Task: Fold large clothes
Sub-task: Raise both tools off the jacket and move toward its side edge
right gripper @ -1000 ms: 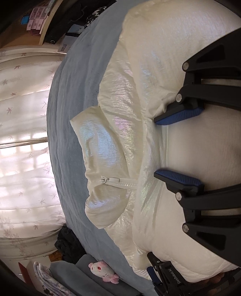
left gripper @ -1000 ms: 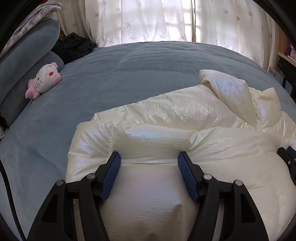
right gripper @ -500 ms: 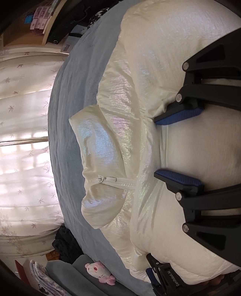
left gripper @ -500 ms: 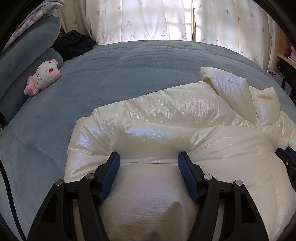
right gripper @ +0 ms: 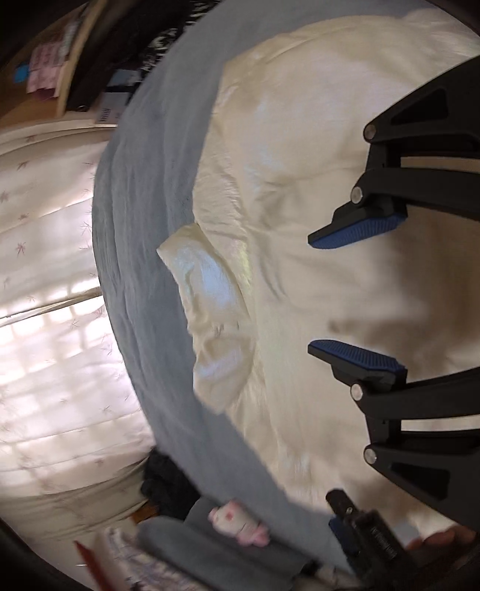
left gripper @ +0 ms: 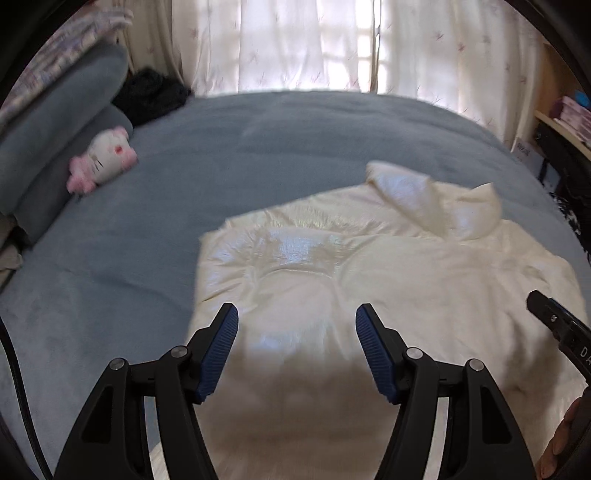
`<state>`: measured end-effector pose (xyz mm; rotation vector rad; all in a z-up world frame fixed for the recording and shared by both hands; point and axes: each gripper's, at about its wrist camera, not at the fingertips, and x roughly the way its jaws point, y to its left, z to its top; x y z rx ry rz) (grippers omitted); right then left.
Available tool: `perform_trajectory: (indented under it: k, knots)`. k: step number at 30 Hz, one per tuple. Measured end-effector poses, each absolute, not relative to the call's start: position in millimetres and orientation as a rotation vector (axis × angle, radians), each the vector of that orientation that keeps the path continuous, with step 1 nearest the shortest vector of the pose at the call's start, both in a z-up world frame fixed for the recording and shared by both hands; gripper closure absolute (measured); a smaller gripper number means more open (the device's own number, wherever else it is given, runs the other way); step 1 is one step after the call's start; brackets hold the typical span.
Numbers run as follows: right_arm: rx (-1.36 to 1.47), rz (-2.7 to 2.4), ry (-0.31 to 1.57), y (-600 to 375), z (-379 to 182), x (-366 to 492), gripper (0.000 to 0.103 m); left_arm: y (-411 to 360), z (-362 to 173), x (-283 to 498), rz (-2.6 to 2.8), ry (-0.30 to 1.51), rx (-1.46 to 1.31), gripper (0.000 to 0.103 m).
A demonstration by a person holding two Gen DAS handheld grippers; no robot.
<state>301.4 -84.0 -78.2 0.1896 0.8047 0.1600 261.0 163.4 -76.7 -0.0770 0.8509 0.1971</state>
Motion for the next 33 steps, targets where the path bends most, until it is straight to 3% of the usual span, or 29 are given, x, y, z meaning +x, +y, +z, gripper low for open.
perform_trajectory:
  k: [9, 13, 16, 24, 33]
  knots:
    - [0.232, 0.190, 0.788, -90, -31, 215, 0.049, 164, -16, 168, 0.161, 0.773, -0.162, 0.035]
    - [0.256, 0.196, 0.762, -100, -14, 178, 0.036, 170, 1, 129, 0.173, 0.740, -0.166, 0.028]
    - [0.256, 0.210, 0.737, -107, -3, 151, 0.035, 176, 9, 98, 0.183, 0.722, -0.148, 0.025]
    - [0.246, 0.227, 0.684, -132, 10, 74, 0.034, 206, 4, 28, 0.200, 0.752, -0.162, 0.022]
    - [0.229, 0.168, 0.693, -183, 5, 12, 0.033, 238, -41, -19, 0.130, 0.879, -0.220, 0.022]
